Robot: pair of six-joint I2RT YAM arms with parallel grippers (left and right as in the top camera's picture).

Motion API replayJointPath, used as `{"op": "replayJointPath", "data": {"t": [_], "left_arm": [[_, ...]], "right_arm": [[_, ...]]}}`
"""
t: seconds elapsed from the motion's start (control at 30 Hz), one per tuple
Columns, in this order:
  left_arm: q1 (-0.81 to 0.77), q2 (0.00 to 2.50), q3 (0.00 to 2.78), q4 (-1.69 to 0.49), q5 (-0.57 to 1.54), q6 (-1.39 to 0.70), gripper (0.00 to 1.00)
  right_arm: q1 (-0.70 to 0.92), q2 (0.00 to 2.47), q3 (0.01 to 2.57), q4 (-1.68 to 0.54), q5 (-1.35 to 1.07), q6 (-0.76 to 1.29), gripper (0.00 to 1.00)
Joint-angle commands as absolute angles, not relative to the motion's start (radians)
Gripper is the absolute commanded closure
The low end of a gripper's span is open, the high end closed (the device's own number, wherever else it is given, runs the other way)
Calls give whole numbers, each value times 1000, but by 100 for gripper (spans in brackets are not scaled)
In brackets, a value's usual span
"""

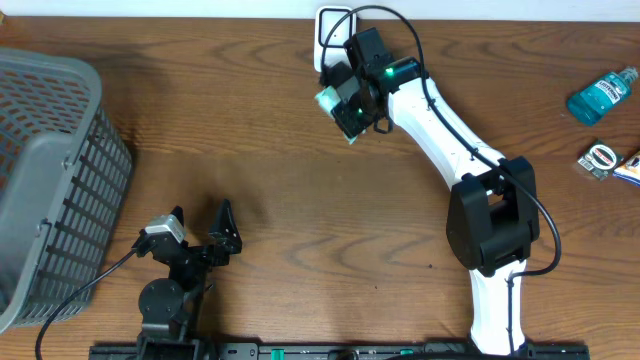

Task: Scan the item barcode
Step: 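Hold the wipes pack up to the scanner face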

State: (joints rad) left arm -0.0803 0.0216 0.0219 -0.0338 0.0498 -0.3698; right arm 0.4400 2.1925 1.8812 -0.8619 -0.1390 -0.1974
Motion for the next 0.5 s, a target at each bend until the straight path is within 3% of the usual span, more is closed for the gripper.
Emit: {"op": "replayJointPath", "data": {"t": [0.0, 0.23, 0.47], "left_arm": [[-77, 18, 4, -67, 38, -368, 2], [-77, 18, 4, -67, 38, -368, 2], [-77, 18, 4, -67, 38, -368, 2]], "right_arm": [[441, 2197, 1899, -801, 68, -49, 99], [406, 2251, 1978, -681, 125, -50, 99], [387, 2524, 2392, -775, 126, -94, 99]]}}
